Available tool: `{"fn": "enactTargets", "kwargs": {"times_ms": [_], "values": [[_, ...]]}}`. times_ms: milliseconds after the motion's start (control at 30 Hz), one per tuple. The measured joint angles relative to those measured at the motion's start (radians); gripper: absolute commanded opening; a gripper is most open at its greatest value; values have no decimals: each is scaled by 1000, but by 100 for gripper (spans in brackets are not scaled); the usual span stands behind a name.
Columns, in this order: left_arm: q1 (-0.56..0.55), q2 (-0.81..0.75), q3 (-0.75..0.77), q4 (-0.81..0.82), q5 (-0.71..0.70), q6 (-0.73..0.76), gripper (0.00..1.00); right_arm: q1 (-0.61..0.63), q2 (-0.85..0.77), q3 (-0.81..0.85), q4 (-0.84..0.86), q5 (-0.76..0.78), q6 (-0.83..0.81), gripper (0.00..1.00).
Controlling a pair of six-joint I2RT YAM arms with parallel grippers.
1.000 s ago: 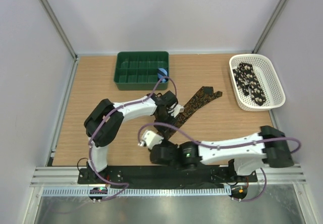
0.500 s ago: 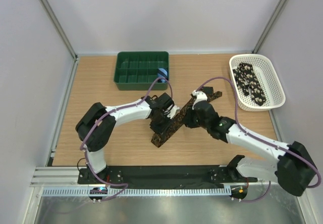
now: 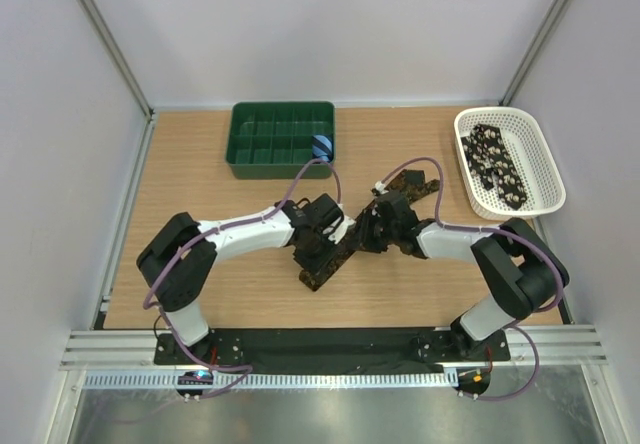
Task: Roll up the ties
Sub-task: Roll the tie
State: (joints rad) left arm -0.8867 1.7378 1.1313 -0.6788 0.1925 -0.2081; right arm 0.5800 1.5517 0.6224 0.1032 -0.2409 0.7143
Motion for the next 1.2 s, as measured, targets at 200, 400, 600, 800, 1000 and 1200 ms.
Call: {"fn": "enactTargets", "kwargs": {"times_ms": [200, 400, 600, 800, 1000, 1200], "values": [[-51, -26, -57, 8, -48, -16, 20, -66, 45, 4, 65, -52, 12, 26], [-97, -60, -109, 39, -122, -51, 21, -72, 87, 21, 109, -92, 12, 26], [-105, -33, -103, 55, -171, -95, 22, -72, 117, 54, 106, -101, 6, 26], [-105, -23, -93, 72, -208, -129, 22, -93, 169, 106, 104, -124, -4, 27], [-58, 69, 17, 95, -226, -122, 21, -167, 269, 223, 97, -153, -16, 26], [24, 196, 182, 120, -235, -85, 21, -263, 357, 354, 63, -150, -43, 26]]}}
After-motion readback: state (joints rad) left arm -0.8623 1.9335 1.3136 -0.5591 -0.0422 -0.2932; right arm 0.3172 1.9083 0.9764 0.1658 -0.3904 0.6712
